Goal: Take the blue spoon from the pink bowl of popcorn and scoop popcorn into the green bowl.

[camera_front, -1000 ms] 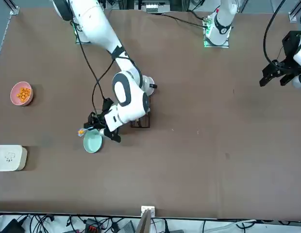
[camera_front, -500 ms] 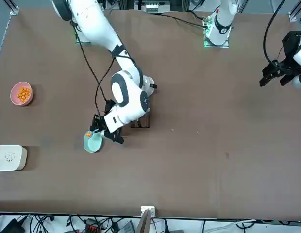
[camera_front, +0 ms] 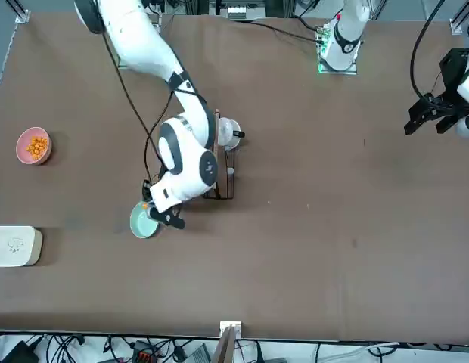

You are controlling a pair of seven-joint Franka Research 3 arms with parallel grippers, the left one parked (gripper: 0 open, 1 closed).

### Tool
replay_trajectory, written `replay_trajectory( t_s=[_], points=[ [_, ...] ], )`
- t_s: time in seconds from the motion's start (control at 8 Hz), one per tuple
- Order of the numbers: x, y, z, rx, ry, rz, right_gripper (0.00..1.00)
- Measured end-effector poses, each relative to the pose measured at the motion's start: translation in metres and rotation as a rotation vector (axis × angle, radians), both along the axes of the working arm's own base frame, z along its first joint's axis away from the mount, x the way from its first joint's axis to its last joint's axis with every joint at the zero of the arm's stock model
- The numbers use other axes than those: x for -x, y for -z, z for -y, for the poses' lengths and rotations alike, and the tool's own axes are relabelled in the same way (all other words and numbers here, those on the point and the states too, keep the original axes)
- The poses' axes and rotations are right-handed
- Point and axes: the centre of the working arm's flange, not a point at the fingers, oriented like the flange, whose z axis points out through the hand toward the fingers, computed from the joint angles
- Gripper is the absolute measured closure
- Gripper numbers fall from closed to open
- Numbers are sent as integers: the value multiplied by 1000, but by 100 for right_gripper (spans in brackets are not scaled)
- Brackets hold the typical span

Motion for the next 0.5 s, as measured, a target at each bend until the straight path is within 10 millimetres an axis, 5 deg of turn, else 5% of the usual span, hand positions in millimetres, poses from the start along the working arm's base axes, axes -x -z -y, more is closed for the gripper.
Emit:
replay_trajectory(
  t_s=[0.5],
  points=[
    [-17, -47, 22, -220, 35, -11, 87]
  ],
)
